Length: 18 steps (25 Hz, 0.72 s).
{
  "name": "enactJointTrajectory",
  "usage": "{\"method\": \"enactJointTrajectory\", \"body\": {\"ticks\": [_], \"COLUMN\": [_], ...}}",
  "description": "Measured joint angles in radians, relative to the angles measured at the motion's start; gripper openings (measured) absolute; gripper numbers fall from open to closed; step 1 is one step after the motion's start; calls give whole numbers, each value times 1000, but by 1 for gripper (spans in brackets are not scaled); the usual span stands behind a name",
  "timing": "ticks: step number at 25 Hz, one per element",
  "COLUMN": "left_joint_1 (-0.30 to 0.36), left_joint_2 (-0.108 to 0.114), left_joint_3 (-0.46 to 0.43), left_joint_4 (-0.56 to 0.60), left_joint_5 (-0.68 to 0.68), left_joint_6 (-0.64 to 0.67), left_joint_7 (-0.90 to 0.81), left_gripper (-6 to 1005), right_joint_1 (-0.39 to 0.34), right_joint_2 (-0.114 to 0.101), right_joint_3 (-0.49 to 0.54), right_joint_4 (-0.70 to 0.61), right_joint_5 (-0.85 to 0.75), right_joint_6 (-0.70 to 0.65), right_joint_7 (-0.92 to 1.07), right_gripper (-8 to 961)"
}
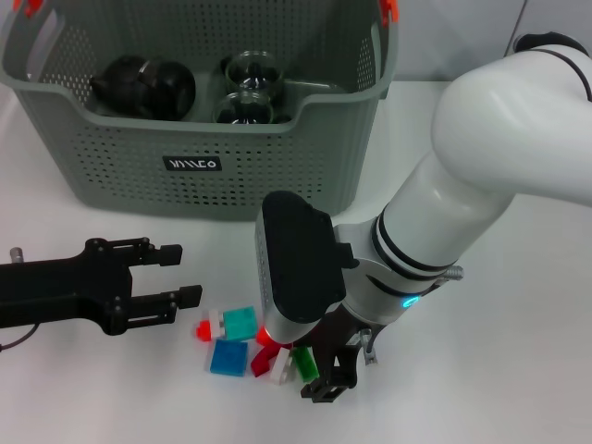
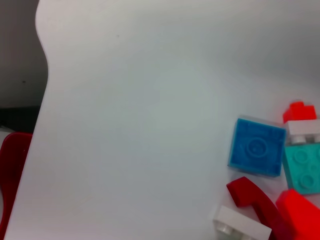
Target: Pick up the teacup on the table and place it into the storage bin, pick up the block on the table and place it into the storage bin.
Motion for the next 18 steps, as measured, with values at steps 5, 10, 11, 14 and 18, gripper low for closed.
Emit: {"method": "enactJointTrajectory", "body": {"ticks": [5,10,11,14,18], "left_joint_1": [0,1,1,1,3], "left_joint_2": [0,0,0,0,0], "left_joint_3": [0,-2,-2,-2,-3], "left_joint_4": [0,0,0,0,0], "left_joint_5": [0,0,0,0,0], "left_joint_6": [-1,-1,0,0,2], "left_joint_7": [0,0,0,0,0], "left_gripper": [662,662,662,663,663], "right_joint_1": [0,0,0,-1,-11], "right_joint_2": [-1,-3,-3,-6,-12], "right_joint_3": [-3,-3,-2,4,35], "right_joint_4": [8,9,9,2,-19], "right_joint_5": [1,1,1,1,2], "right_joint_6": [7,9,9,8,-17], "right_joint_7": [0,9,10,12,15], "right_gripper": [535,511,506,485,440]}}
